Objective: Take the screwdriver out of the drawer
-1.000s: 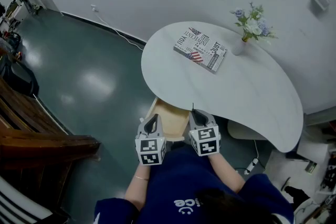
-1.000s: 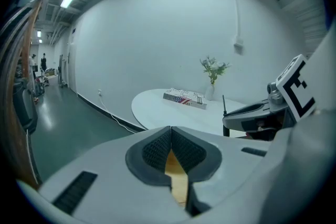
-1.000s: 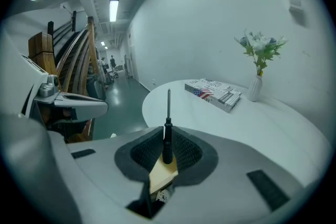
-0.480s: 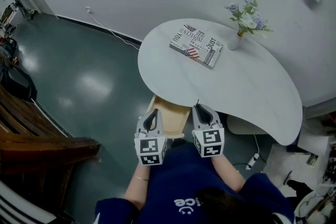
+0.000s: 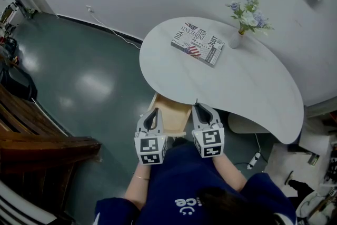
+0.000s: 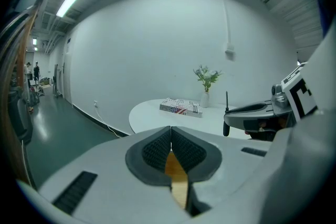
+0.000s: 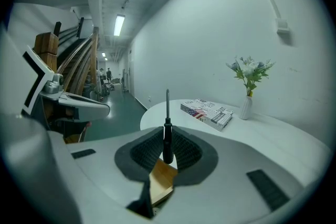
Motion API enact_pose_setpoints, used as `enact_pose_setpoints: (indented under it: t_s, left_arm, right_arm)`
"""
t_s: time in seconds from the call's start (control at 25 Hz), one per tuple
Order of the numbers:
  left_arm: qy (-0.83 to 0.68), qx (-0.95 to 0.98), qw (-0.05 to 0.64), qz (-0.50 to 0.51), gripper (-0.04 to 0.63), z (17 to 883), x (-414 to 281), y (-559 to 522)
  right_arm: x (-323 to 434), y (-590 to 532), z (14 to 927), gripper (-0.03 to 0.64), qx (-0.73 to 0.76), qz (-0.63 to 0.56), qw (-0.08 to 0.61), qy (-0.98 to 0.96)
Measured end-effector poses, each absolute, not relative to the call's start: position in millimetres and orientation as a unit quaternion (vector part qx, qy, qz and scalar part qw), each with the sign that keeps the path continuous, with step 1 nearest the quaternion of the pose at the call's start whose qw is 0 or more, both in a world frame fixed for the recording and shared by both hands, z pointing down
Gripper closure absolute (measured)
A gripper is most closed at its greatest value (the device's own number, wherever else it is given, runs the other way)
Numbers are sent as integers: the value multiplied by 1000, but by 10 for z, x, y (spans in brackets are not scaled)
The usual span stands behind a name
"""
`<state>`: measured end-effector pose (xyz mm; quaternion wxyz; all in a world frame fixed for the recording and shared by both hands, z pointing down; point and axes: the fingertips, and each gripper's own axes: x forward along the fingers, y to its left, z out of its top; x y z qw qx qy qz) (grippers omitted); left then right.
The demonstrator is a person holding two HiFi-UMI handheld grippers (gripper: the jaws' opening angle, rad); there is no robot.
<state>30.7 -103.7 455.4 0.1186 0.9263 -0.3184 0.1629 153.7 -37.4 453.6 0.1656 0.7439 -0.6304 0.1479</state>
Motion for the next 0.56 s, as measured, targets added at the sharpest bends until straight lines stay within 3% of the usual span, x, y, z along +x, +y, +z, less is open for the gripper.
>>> enact_pose_setpoints:
  t_s: [0.56]
  left_arm:
    - [-314, 927, 117, 166, 591, 4590, 331, -985]
  right_arm:
    - [1552, -340, 4522, 561, 750, 145, 157, -626]
